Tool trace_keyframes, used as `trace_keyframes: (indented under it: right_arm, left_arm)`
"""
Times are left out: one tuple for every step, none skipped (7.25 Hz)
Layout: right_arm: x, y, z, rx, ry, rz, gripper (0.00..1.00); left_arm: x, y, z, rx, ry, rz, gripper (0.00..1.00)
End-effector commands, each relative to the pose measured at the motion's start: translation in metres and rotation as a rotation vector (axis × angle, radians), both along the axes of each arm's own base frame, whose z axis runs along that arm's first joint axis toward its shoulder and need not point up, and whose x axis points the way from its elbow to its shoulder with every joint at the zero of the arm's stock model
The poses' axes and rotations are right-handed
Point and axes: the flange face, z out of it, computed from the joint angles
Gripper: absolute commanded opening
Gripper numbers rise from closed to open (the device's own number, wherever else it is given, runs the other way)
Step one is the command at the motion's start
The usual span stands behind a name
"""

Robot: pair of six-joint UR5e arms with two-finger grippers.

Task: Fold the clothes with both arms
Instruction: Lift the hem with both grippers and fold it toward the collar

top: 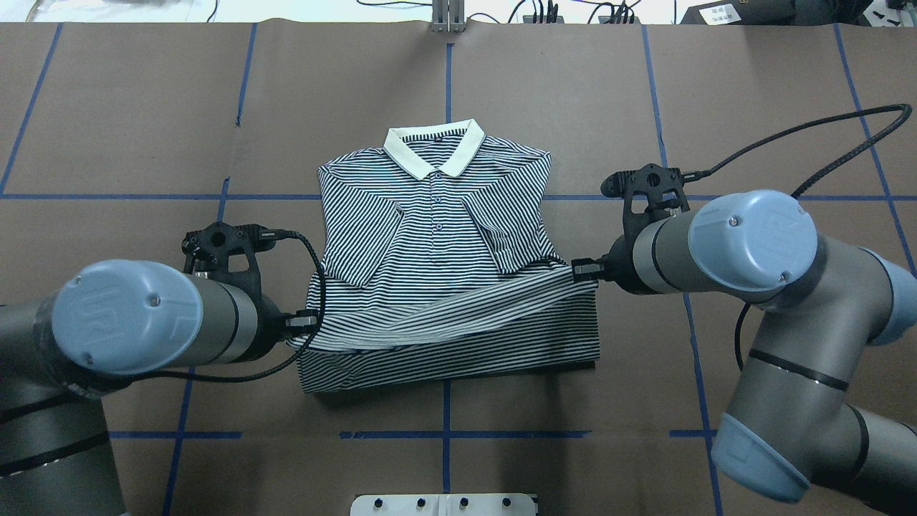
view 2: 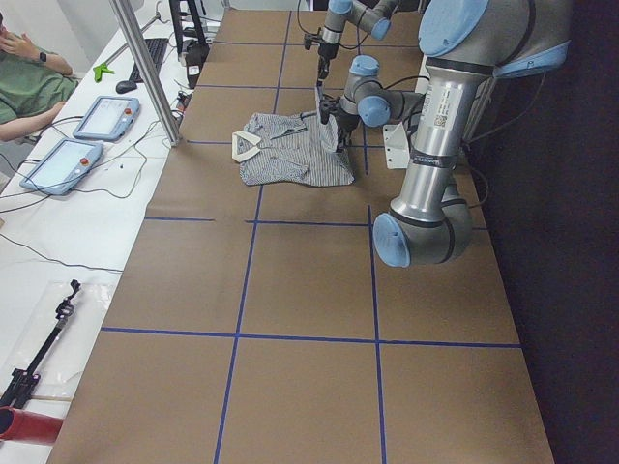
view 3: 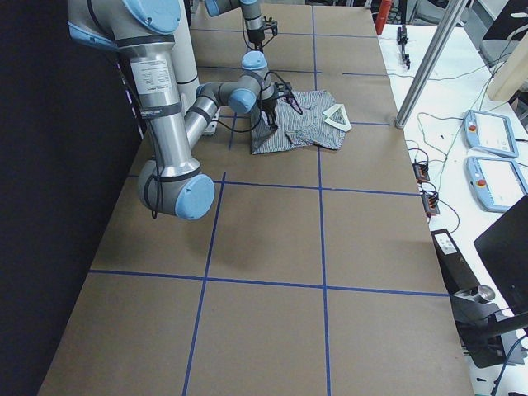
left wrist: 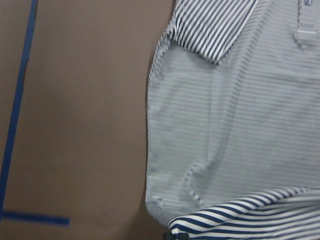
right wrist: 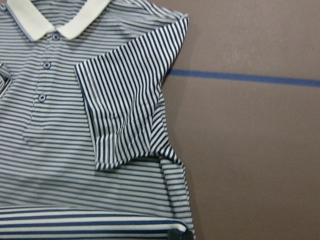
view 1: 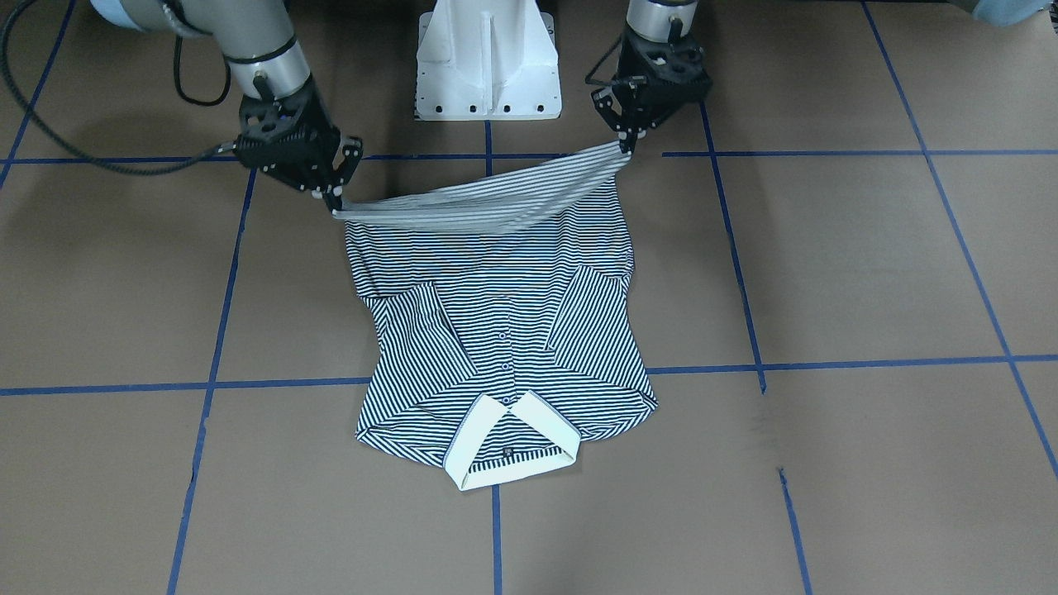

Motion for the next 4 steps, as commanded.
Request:
trace_keyframes:
  right_arm:
    - [-0.007, -0.067, 0.009, 0.048, -0.023, 0.074, 0.00]
    - [-0.022, -0.102, 0.006, 0.052, -0.028, 0.104, 0.00]
    - [-0.034, -0.134, 0.015, 0.059, -0.039, 0.127, 0.00]
    - [-0.044, -0.166, 0.029, 0.069, -0.060, 0.154, 0.00]
  left_arm:
    - [-0.021, -0.073, 0.000, 0.050, 0.017, -0.067, 0.00]
    - [-0.008, -0.108, 0.014, 0.058, 0.022, -0.082, 0.00]
    - [0.007, -0.147, 0.041, 0.065, 0.020, -0.115, 0.00]
    - [0.010, -0.181, 0.069, 0.072, 0.027, -0.152, 0.00]
